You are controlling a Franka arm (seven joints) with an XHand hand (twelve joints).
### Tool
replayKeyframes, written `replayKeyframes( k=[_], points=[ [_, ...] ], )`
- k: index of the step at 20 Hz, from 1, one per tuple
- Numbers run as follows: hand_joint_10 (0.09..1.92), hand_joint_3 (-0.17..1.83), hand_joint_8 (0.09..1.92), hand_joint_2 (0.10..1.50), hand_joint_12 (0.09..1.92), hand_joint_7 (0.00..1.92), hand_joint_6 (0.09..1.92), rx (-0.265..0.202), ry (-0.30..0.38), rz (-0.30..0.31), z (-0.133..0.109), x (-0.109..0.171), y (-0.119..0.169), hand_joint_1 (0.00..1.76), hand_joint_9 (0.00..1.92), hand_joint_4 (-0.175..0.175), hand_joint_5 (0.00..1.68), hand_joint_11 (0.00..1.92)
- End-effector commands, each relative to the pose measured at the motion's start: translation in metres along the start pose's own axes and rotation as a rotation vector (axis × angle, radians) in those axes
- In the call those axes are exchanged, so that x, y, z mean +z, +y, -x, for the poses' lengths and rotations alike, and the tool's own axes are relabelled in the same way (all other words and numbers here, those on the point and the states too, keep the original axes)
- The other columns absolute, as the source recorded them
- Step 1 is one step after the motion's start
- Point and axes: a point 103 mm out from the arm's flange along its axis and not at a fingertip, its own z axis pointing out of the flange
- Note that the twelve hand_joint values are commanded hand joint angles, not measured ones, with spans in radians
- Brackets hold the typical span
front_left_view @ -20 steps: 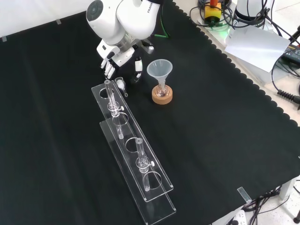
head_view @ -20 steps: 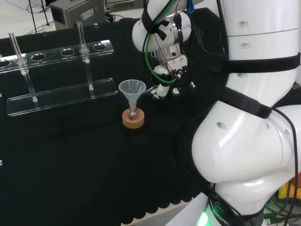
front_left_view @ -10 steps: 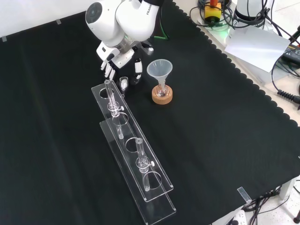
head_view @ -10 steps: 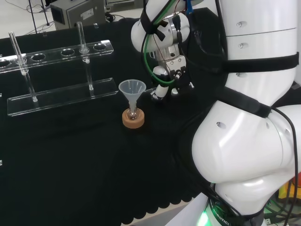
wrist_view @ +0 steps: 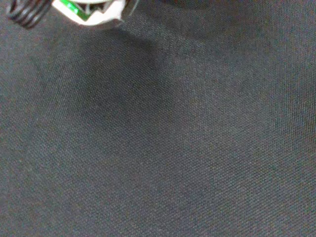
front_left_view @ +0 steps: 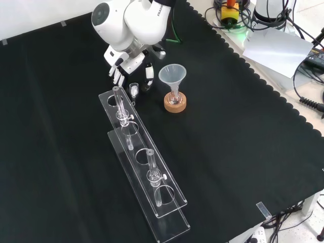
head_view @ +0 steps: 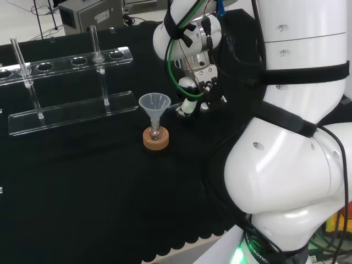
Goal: Pick up the weighing funnel.
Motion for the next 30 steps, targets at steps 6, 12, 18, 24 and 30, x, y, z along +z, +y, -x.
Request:
replayKeyframes(
  k=[6,12,18,24,30],
  points=[
    [0.58,0.53,0.71,0.77,1.31,0.48,0.91,0.013,-0.037,-0.005,0.0,-0.001,0.0,0.99,0.74,0.107,0.96,0.42],
    [0.52,0.74,0.65,0.69,1.27,0.59,0.98,0.016,-0.053,0.021,0.006,-0.016,-0.005,1.08,0.86,0.175,1.12,0.51],
    [0.52,0.77,0.65,0.68,1.27,0.6,1.01,0.026,-0.06,0.035,0.019,-0.037,-0.016,1.08,0.87,0.175,1.11,0.52],
    [0.51,0.78,0.65,0.68,1.27,0.58,1.02,0.036,-0.076,0.026,0.031,-0.058,-0.03,1.08,0.86,0.175,1.1,0.53],
    [0.51,0.78,0.65,0.67,1.26,0.58,1.03,0.061,-0.105,0.041,0.038,-0.083,-0.053,1.08,0.86,0.175,1.1,0.53]
  ],
)
